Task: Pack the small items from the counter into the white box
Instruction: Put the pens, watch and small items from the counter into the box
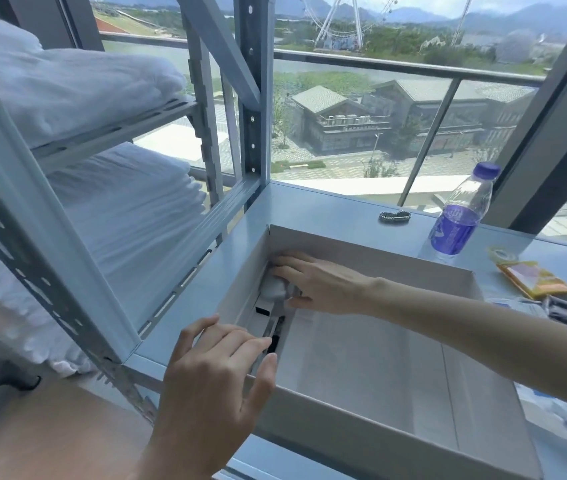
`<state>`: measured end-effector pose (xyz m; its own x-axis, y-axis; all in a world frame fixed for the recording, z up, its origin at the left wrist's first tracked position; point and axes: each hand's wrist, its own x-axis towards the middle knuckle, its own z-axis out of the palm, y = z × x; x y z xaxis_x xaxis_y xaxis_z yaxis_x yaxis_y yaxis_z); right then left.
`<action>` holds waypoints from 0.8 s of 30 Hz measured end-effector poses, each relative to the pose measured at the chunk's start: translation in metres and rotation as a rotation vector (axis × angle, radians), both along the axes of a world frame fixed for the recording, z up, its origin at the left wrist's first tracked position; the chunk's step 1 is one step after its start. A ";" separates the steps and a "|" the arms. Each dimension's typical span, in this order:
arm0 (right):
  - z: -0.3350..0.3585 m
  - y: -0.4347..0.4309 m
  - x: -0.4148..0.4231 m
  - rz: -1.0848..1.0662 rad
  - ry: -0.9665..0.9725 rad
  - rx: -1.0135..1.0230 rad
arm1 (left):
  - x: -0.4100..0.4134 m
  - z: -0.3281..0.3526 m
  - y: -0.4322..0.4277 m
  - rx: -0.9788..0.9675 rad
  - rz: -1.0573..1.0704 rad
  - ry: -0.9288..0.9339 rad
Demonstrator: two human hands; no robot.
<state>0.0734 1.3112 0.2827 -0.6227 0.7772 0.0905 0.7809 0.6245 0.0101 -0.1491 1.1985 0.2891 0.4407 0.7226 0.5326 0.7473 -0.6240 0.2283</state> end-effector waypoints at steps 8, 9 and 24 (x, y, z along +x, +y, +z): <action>0.011 0.004 0.001 -0.019 0.117 0.014 | 0.002 0.003 -0.003 -0.038 0.018 -0.038; 0.014 0.004 0.002 -0.022 0.154 -0.006 | 0.002 0.003 -0.004 -0.045 0.022 -0.043; -0.009 0.000 -0.016 -0.085 0.335 0.164 | 0.003 0.000 -0.006 -0.049 0.044 -0.087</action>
<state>0.0574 1.3110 0.2741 -0.4718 0.7832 0.4050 0.8068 0.5687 -0.1600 -0.1456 1.1930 0.2887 0.3613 0.7667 0.5307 0.7500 -0.5771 0.3231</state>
